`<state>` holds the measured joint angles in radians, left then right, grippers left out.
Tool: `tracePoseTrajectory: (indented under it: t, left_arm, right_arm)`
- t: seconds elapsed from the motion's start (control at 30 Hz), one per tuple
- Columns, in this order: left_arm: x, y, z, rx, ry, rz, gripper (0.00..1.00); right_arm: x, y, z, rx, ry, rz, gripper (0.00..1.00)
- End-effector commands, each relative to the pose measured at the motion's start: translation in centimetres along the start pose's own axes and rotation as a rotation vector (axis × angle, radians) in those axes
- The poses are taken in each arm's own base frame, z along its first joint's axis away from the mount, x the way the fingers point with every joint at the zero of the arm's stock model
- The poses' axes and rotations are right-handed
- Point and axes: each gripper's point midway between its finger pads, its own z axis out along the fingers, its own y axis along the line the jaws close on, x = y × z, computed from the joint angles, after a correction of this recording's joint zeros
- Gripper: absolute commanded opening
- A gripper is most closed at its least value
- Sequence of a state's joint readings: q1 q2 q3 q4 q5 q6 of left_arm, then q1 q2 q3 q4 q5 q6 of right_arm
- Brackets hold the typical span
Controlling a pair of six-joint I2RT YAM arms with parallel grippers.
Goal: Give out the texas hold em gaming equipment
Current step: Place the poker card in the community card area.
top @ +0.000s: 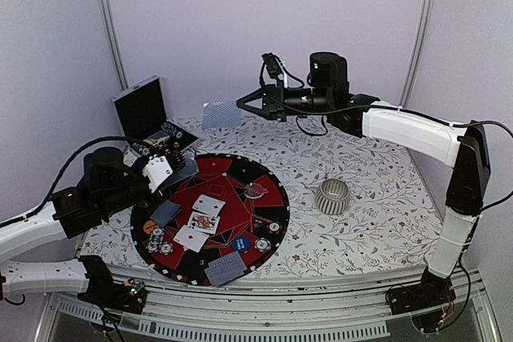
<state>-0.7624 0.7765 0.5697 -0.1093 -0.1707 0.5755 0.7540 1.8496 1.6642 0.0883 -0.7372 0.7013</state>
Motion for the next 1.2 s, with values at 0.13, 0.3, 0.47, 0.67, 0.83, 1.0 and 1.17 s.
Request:
tracePoseTrajectory:
  t: [0.13,0.3,0.47,0.67,0.83,1.0,1.17]
  left_arm:
    - [-1.2,2.0,-0.7,-0.063,-0.031,-0.014,0.53]
    - [-1.1,1.9,-0.7,-0.063,-0.031,-0.014,0.53]
    - [-1.1,2.0,-0.7,-0.064,-0.03,-0.014,0.53]
    - [-1.2,1.9,-0.7,-0.059,-0.032,-0.013,0.53]
    - [-1.1,1.8,-0.6,-0.058,-0.03,-0.015,0.53]
    - [-1.1,1.8,-0.6,-0.056,-0.029,-0.014,0.53]
    - [-1.1,1.8,-0.6,-0.056,-0.028,-0.014,0.53]
  right_arm:
    - [0.5,-12.4,0.2,0.239,-0.336,0.17,0.02]
    - [5.5,-18.0,5.5,0.296,-0.312,0.278,0.02]
    - [8.8,-20.7,9.1,0.314,-0.28,0.339,0.02]
    - [13.5,-25.1,10.2,0.396,-0.251,0.422,0.02]
    - [16.3,-27.4,10.4,0.435,-0.207,0.469,0.02]
    - [17.2,-27.8,10.5,0.443,-0.188,0.49,0.02]
    - [16.7,-27.0,10.6,0.438,-0.188,0.468,0.02]
